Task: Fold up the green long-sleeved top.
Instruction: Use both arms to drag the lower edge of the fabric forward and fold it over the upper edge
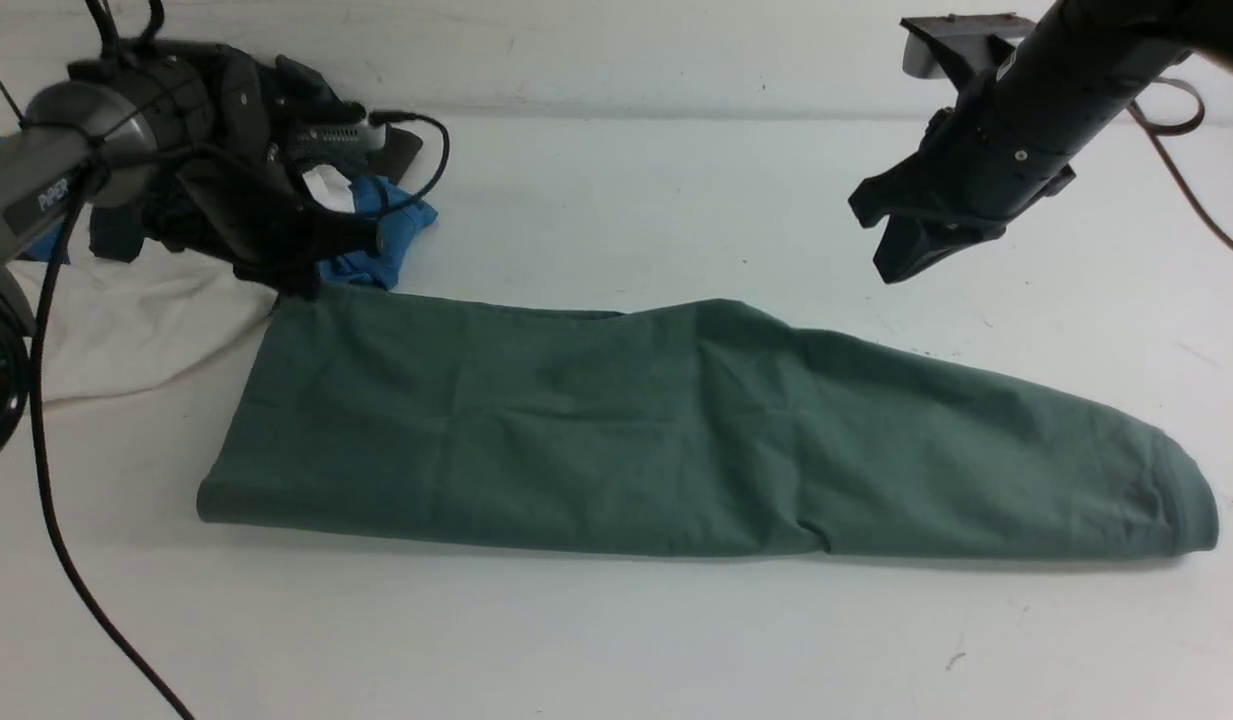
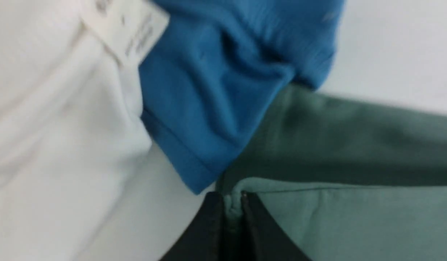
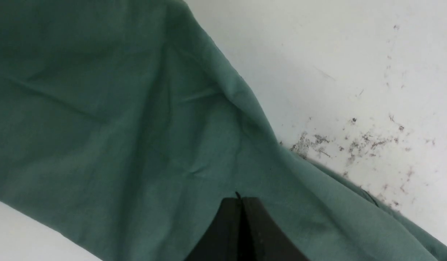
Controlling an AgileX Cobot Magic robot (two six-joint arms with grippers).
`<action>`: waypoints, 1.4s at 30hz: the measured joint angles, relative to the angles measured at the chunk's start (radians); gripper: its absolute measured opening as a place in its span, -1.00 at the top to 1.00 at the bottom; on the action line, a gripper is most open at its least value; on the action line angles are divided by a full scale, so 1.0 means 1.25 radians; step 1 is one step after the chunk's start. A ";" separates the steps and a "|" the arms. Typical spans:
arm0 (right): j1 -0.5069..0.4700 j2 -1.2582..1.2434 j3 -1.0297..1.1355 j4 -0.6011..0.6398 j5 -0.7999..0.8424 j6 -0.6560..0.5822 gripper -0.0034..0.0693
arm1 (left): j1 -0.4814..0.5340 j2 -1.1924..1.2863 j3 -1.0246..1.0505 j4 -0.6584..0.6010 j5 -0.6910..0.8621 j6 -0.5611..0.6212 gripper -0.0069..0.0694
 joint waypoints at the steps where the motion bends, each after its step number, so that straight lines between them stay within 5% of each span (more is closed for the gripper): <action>1: 0.000 0.000 0.000 0.005 -0.015 -0.017 0.95 | -0.005 -0.013 -0.010 -0.008 0.003 0.010 0.77; 10: 0.020 0.021 -0.001 0.121 -0.228 -0.209 0.83 | -0.022 -0.056 -0.067 -0.050 -0.005 0.046 0.77; 18: 0.043 0.140 -0.001 0.159 -0.323 -0.233 -0.03 | -0.022 -0.054 -0.067 -0.016 0.004 0.046 0.77; 24: 0.061 0.204 -0.001 0.177 -0.344 -0.234 -0.31 | -0.022 -0.054 -0.067 -0.012 0.004 0.047 0.77; 27: 0.069 0.219 -0.001 0.191 -0.343 -0.235 -0.21 | -0.022 -0.054 -0.067 -0.012 0.004 0.047 0.77; 29: 0.073 0.221 -0.001 0.193 -0.340 -0.236 0.06 | -0.022 -0.054 -0.067 -0.011 0.004 0.047 0.77; 30: 0.074 0.221 -0.005 0.192 -0.340 -0.238 0.43 | -0.022 -0.054 -0.067 -0.011 0.004 0.047 0.77; 32: 0.075 0.221 -0.015 0.178 -0.340 -0.238 0.76 | -0.022 -0.054 -0.067 -0.008 0.004 0.045 0.77; 42: 0.061 0.210 -0.084 0.061 -0.337 -0.147 0.91 | -0.022 -0.049 -0.078 0.098 -0.030 -0.090 0.77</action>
